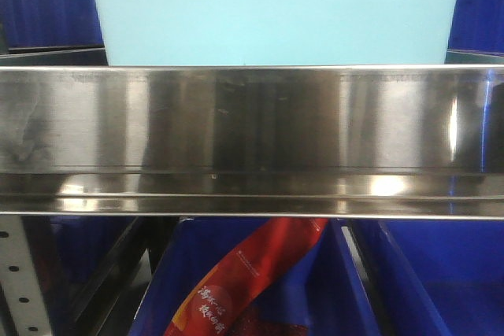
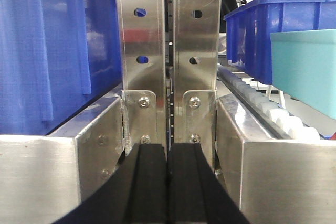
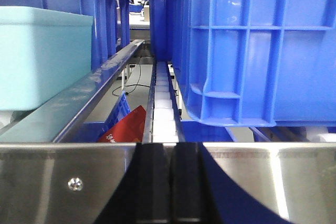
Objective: Fetch blue bin and place on conveyor start
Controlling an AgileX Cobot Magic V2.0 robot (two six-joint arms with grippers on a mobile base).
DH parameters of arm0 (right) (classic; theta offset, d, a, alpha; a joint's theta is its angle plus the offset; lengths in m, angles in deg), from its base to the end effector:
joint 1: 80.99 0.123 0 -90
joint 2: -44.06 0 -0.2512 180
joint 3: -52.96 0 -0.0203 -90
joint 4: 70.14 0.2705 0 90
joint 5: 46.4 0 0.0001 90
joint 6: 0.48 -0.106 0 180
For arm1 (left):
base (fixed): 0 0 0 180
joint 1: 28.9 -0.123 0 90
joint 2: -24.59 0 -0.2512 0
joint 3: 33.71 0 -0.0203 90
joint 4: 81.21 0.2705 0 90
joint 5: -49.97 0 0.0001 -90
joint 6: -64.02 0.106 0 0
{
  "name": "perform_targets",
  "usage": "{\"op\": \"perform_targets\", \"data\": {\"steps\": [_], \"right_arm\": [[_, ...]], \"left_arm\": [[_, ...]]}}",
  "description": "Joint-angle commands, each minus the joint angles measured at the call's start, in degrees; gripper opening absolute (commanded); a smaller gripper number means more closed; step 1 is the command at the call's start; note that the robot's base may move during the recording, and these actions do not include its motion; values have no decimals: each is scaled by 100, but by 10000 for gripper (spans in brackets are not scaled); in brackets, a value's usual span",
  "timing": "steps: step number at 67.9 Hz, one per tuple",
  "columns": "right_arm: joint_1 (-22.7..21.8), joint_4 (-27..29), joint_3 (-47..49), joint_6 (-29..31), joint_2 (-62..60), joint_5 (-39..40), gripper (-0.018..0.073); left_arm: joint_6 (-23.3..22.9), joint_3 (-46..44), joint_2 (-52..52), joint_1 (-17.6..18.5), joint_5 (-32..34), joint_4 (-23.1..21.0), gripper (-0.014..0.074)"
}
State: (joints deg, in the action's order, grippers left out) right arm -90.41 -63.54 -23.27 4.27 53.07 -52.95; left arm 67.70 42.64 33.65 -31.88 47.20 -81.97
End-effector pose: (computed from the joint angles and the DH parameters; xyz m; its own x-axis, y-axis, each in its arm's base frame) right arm 0.1243 -0.0192 0.2017 -0.0253 0.0362 -0.9990 0.1516 0.9879 0.0319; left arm 0.1257 0.0065 0.2077 0.0291 0.0525 -0.9982 -0.0529 0.9973 0.0510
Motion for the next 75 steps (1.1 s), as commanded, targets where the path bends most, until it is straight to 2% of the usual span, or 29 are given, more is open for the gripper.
{"op": "perform_targets", "data": {"steps": [1, 29, 48, 54, 57, 63, 68, 75], "right_arm": [[-5, 12, 7, 10, -17, 97, -162], [-5, 12, 7, 10, -17, 97, -162], [-5, 12, 7, 10, -17, 109, -162], [-5, 35, 7, 10, -17, 356, -162], [-5, 156, 7, 10, -17, 762, -162], [-5, 287, 106, 10, -17, 1192, -162], [-5, 287, 644, 10, -17, 761, -162], [-5, 287, 1824, 10, -17, -576, -160]], "left_arm": [[24, -19, -22, -33, 82, -44, -111], [24, -19, -22, -31, 122, -44, -111], [24, -19, -22, -31, 615, -44, -111], [24, -19, -22, -31, 808, -86, -111], [24, -19, -22, -31, 997, -187, -111], [24, -171, -22, -31, 918, -212, -111], [24, -665, -22, -31, 527, -129, -111], [24, -1598, 117, -31, -365, -43, -107]]}}
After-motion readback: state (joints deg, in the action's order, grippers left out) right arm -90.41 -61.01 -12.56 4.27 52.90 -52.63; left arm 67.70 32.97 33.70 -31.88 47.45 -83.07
